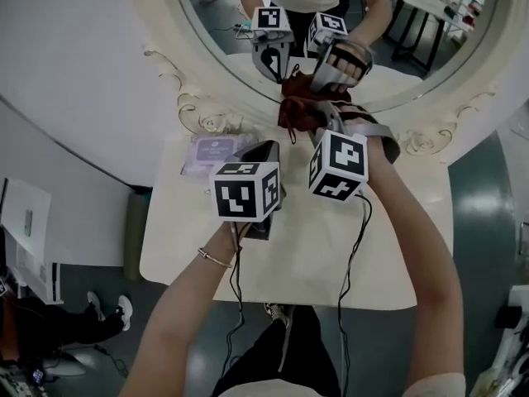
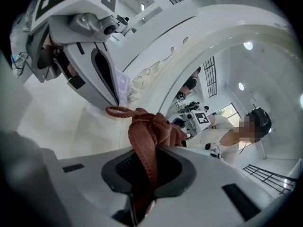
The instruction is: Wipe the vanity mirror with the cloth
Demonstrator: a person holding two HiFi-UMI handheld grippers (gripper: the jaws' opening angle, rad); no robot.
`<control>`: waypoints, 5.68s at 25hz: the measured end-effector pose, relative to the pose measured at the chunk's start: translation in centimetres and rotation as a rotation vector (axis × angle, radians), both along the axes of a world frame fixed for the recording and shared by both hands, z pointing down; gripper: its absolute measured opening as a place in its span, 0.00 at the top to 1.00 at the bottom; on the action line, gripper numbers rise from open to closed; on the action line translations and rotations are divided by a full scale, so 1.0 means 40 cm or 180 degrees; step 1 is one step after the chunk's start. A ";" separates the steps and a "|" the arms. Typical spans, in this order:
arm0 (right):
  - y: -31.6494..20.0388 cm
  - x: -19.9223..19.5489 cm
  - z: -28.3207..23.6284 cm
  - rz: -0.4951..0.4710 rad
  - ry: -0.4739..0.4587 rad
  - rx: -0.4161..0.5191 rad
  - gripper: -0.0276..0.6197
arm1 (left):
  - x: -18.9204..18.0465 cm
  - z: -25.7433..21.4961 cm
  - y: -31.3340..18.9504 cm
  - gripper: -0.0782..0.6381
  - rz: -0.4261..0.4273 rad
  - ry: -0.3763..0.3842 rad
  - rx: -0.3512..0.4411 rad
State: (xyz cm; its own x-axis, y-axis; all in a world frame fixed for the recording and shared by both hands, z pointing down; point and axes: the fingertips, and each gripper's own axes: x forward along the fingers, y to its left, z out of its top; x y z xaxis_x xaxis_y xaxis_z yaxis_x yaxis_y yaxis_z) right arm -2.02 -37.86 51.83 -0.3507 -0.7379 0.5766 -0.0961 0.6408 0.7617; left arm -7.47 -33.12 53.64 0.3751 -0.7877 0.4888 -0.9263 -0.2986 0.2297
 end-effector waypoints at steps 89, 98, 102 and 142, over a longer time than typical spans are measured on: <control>-0.008 0.408 -0.292 0.0564 -0.0034 0.0516 0.86 | 0.382 -0.264 -0.070 0.89 0.0672 -0.0121 0.0401; 0.069 0.381 -0.395 0.0472 -0.0027 0.0675 0.86 | 0.342 -0.384 -0.058 0.89 0.0627 -0.0098 0.0671; 0.112 0.350 -0.509 0.0479 -0.0126 0.0762 0.86 | 0.308 -0.524 -0.041 0.89 0.0597 -0.0015 0.0924; 0.669 0.337 -0.147 0.2009 -0.3966 -0.0470 0.86 | 0.156 -0.131 0.565 0.89 -0.0130 0.0190 0.0404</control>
State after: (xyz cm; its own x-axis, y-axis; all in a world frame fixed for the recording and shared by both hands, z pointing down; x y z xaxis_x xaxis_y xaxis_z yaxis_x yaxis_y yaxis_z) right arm 11.47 -11.09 45.94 -0.3190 -0.9215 0.2217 -0.9473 0.3025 -0.1055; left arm -1.22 -10.53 48.39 0.3668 -0.8569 0.3622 -0.9242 -0.2909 0.2475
